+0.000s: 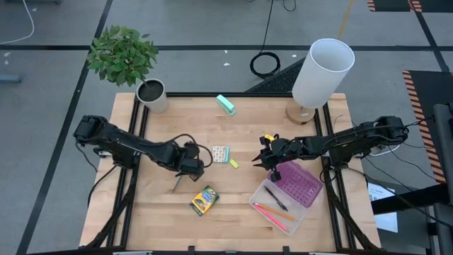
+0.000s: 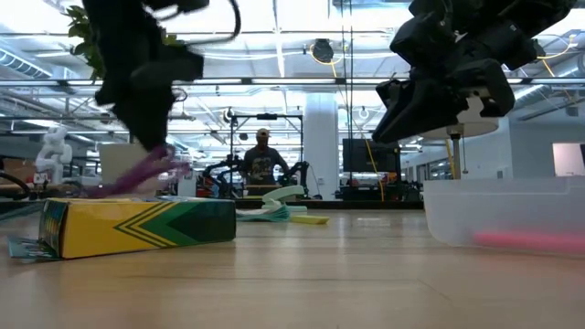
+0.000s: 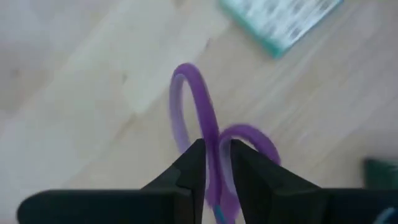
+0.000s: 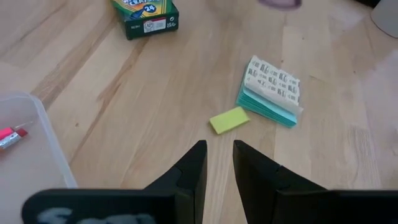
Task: Pack school essentials
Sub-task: Put the violet scissors into the violet supply box
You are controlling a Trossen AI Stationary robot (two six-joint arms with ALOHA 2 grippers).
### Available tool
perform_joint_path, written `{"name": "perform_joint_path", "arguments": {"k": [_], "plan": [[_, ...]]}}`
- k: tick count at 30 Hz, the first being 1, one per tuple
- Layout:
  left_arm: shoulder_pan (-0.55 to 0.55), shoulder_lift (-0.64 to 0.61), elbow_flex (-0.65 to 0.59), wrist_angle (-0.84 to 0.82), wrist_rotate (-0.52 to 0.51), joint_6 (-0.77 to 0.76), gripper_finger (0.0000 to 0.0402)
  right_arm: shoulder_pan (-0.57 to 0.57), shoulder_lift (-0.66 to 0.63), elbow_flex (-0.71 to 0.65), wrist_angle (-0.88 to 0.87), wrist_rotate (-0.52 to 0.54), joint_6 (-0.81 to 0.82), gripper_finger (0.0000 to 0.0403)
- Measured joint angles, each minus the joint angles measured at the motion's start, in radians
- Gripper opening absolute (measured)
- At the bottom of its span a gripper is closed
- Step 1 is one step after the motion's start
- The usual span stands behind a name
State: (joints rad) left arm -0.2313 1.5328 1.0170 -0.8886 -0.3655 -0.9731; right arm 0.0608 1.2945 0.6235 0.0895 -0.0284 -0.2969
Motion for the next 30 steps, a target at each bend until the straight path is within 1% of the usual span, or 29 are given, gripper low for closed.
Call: {"name": "perform_joint_path", "arguments": {"k": [8, 11, 14, 17, 20, 22, 25, 26, 28, 30], "plan": [[0.010, -0.082, 0.058, 0.001, -0.133, 0.076, 0.0075, 0.000, 0.000, 0.000, 0.033, 0.000, 0.045, 0.0070], [0.019, -0.097, 0.066, 0.035, -0.142, 0.109, 0.0075, 0.000, 0.000, 0.000, 0.036, 0.000, 0.049, 0.0070], [0.027, -0.101, 0.065, 0.032, -0.115, 0.116, 0.0075, 0.000, 0.000, 0.000, 0.042, 0.000, 0.049, 0.0070], [0.031, -0.096, 0.047, 0.040, -0.052, 0.146, 0.0076, 0.000, 0.000, 0.000, 0.042, 0.000, 0.048, 0.0070], [0.030, -0.080, 0.007, 0.102, 0.016, 0.204, 0.0079, 0.000, 0.000, 0.000, 0.042, 0.000, 0.048, 0.0070], [0.030, -0.068, -0.034, 0.136, 0.054, 0.259, 0.0087, 0.000, 0.000, 0.000, 0.041, 0.000, 0.047, 0.0070], [0.030, -0.056, -0.110, 0.259, 0.094, 0.334, 0.0114, 0.000, 0.000, 0.000, 0.044, -0.001, 0.047, 0.0070], [0.030, -0.056, -0.135, 0.284, 0.096, 0.346, 0.0127, 0.000, 0.000, 0.000, 0.046, -0.001, 0.047, 0.0070], [0.033, -0.044, -0.168, 0.389, 0.096, 0.363, 0.0154, 0.000, 0.000, 0.000, 0.041, -0.002, 0.046, 0.0070], [0.034, -0.044, -0.192, 0.402, 0.091, 0.370, 0.0182, 0.000, 0.000, 0.000, 0.045, -0.002, 0.046, 0.0070]]}}
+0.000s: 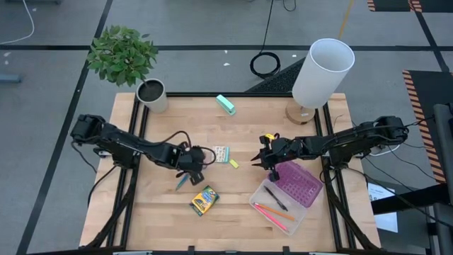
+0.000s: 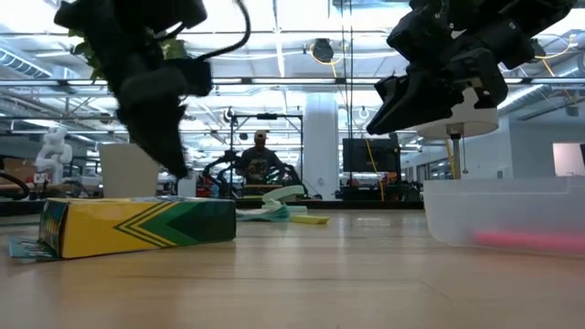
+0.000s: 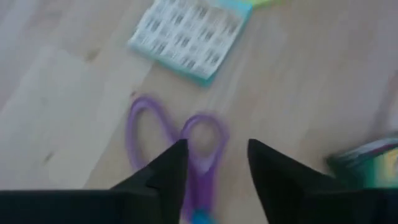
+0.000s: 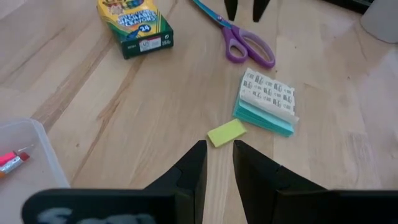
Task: Pack school essentials
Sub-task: Put the violet scissors into the violet supply box
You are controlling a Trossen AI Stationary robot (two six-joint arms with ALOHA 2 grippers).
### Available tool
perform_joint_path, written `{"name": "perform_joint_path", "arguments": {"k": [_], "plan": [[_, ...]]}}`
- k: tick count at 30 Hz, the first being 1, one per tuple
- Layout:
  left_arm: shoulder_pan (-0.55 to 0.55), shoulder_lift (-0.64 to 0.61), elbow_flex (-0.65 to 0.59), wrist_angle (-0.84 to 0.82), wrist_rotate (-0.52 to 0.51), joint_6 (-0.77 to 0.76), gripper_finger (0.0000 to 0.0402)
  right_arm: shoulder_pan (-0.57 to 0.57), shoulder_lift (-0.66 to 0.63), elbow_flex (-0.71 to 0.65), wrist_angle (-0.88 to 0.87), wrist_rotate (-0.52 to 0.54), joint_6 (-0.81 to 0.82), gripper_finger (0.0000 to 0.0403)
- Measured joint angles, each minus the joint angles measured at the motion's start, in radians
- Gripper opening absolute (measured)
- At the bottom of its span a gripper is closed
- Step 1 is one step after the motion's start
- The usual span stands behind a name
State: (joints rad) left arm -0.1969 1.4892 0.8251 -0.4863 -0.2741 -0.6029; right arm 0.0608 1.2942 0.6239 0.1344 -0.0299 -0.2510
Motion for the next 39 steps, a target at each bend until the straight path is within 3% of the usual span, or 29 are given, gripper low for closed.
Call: {"name": "perform_joint_path", "arguments": {"k": [4, 9, 27, 34, 39], "plan": [[0.000, 0.038, -0.027, 0.054, -0.024, 0.025, 0.0219, 0.000, 0.000, 0.000, 0.002, -0.001, -0.004, 0.0070], [0.000, 0.093, -0.026, 0.056, -0.073, 0.036, 0.0220, 0.000, 0.000, 0.000, 0.011, -0.002, -0.004, 0.0070], [0.046, 0.205, -0.020, 0.104, -0.058, 0.027, 0.0122, 0.000, 0.000, -0.052, 0.086, -0.002, -0.023, 0.0070], [0.049, 0.207, -0.021, 0.111, -0.073, 0.024, 0.0062, 0.000, 0.000, -0.052, 0.087, -0.002, -0.023, 0.0070], [0.051, 0.209, -0.023, 0.146, -0.094, 0.036, 0.0060, 0.000, 0.000, -0.052, 0.086, -0.002, -0.023, 0.0070]]}}
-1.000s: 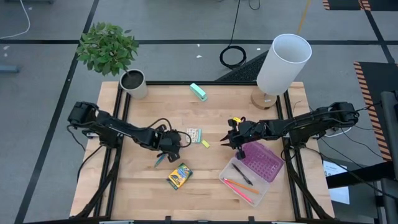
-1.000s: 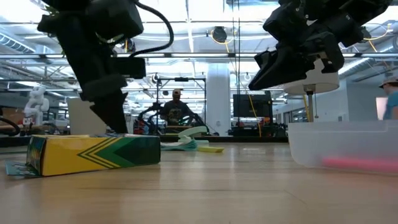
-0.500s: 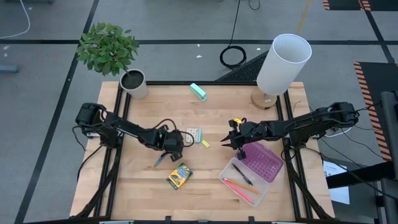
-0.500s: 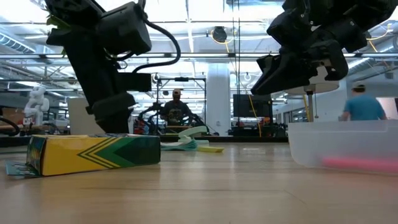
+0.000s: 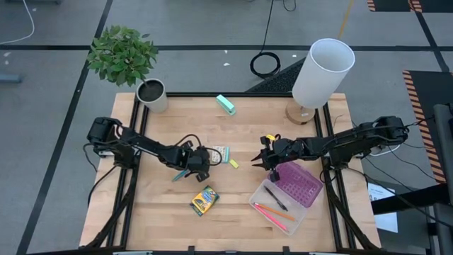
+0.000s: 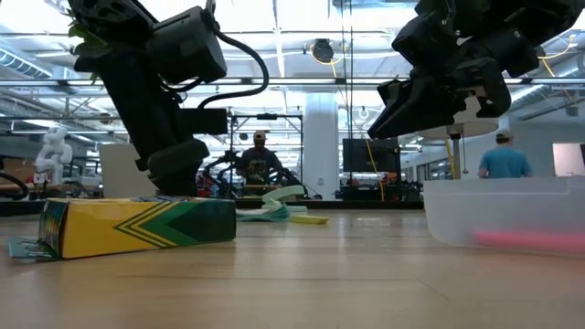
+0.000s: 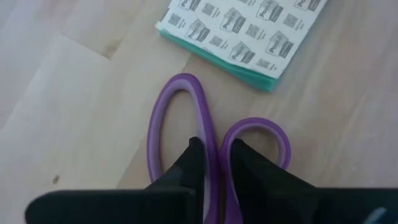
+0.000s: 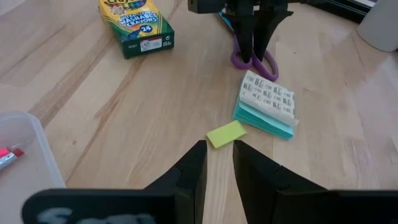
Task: Pack school essentials
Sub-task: Put the violet scissors into the violet supply box
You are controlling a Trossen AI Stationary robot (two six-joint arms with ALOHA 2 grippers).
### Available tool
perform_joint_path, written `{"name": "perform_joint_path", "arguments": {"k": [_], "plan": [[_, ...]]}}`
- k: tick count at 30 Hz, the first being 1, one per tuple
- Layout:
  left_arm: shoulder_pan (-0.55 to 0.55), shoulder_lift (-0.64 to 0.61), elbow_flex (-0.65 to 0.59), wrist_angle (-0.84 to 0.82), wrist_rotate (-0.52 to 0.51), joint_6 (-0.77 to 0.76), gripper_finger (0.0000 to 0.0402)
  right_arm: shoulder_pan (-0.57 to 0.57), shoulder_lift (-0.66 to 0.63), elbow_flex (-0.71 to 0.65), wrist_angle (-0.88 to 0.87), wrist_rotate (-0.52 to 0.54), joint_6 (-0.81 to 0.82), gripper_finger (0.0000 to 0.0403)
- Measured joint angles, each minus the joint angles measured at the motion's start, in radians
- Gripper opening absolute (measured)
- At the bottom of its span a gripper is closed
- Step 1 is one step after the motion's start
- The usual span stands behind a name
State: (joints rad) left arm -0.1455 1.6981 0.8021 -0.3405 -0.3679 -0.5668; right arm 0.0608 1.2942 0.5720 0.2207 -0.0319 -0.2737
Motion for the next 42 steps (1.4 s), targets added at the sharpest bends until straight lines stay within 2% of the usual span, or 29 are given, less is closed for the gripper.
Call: {"name": "perform_joint_path", "arguments": {"k": [5, 14, 24, 31, 36, 42], "plan": [[0.001, -0.011, 0.008, 0.014, 0.009, 0.015, 0.0070, 0.000, 0.000, 0.000, 0.000, 0.000, 0.000, 0.0070], [-0.006, -0.093, 0.034, -0.009, -0.003, 0.044, 0.0054, 0.000, 0.000, 0.000, 0.002, 0.000, 0.000, 0.0070], [-0.013, -0.160, 0.039, -0.007, -0.016, 0.061, 0.0004, 0.000, 0.001, 0.000, 0.009, 0.000, 0.000, 0.0070], [-0.020, -0.142, 0.033, 0.050, 0.036, 0.081, 0.0024, 0.000, 0.001, -0.001, 0.015, 0.000, 0.000, 0.0070], [-0.023, -0.092, 0.033, 0.203, 0.092, 0.161, 0.0042, 0.000, 0.001, -0.001, 0.015, 0.000, 0.003, 0.0070], [-0.042, 0.000, 0.035, 0.292, 0.113, 0.233, 0.0108, 0.003, 0.001, -0.001, 0.014, 0.000, 0.002, 0.0070]]}}
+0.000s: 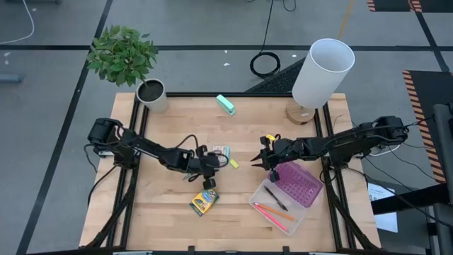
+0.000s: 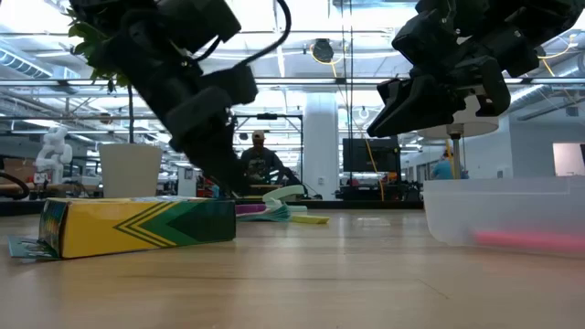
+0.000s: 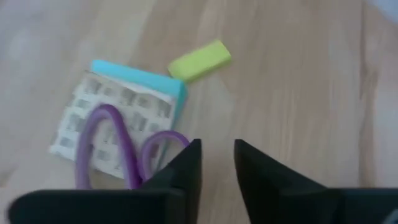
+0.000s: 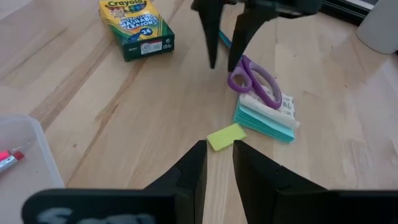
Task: Pack school essentials
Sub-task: Put the violet scissors into the violet supply box
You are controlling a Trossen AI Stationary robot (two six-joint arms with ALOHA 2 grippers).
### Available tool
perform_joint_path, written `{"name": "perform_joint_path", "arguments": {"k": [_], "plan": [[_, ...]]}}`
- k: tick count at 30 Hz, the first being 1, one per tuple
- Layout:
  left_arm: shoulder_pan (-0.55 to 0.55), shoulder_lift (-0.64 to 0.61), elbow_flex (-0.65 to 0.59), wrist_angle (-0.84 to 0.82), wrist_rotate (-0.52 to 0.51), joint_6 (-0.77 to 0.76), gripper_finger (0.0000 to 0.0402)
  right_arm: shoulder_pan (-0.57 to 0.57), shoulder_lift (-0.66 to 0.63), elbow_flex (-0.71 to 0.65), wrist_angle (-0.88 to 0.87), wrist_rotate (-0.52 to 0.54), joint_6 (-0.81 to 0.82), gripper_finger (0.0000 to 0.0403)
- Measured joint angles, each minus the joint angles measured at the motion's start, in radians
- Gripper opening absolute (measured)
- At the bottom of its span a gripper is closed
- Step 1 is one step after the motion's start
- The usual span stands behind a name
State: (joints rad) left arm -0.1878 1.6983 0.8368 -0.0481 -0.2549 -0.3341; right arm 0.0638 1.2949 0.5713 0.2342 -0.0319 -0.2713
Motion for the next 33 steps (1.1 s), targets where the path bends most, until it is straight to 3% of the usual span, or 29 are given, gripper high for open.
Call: {"name": "perform_joint_path", "arguments": {"k": [7, 17, 24, 31, 33], "plan": [[-0.010, 0.067, 0.004, 0.003, -0.092, 0.012, 0.0166, 0.003, 0.000, 0.000, 0.001, 0.000, -0.002, 0.0070], [-0.007, 0.067, 0.003, -0.002, -0.094, 0.062, 0.0147, 0.003, 0.000, 0.000, 0.002, 0.000, -0.006, 0.0070], [-0.002, 0.109, 0.006, 0.029, -0.071, 0.142, 0.0114, 0.003, 0.000, 0.000, 0.001, 0.000, -0.006, 0.0070], [-0.005, 0.101, 0.004, 0.022, -0.085, 0.177, 0.0023, 0.004, 0.000, 0.000, 0.001, 0.000, -0.005, 0.0070], [-0.004, 0.087, 0.005, 0.012, -0.111, 0.182, 0.0013, 0.003, 0.000, 0.000, 0.001, 0.000, -0.004, 0.0070]]}}
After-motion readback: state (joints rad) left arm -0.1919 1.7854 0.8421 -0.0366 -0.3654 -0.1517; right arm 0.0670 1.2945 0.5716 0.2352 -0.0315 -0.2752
